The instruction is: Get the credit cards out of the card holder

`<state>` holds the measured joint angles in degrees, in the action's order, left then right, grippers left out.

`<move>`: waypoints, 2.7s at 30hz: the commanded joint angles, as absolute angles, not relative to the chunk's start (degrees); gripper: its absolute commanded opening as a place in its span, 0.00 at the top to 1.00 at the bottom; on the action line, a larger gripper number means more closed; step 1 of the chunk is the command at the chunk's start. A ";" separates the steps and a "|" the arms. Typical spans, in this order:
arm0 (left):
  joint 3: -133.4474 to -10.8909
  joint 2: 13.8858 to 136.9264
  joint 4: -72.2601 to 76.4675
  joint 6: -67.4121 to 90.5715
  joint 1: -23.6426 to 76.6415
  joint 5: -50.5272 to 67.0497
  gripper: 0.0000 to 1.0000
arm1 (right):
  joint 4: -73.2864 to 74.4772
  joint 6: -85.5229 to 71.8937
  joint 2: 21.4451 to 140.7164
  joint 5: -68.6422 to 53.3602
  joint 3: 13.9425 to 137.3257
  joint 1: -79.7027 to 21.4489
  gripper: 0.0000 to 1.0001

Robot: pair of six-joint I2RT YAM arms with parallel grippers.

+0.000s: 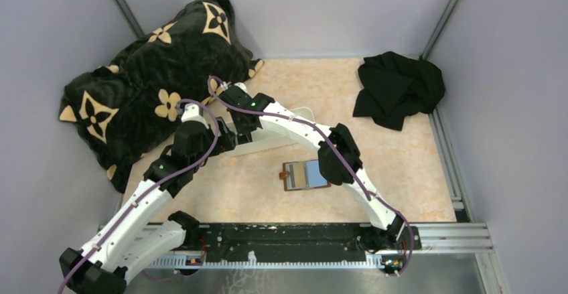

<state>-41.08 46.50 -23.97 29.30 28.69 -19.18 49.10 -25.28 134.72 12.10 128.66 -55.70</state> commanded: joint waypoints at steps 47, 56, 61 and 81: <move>-39.02 44.66 -24.50 27.89 27.29 -17.91 0.01 | 44.92 -26.37 140.54 8.91 133.55 -57.79 1.00; -38.60 45.02 -24.02 28.05 27.19 -17.19 0.01 | 47.09 -26.19 140.75 12.28 133.69 -57.92 1.00; -38.58 45.30 -23.64 28.01 27.08 -16.93 0.01 | 48.58 -25.80 140.97 15.02 134.09 -58.04 1.00; -37.86 45.60 -22.58 27.88 26.65 -15.24 0.01 | 49.81 -25.09 141.11 16.35 135.32 -60.06 0.84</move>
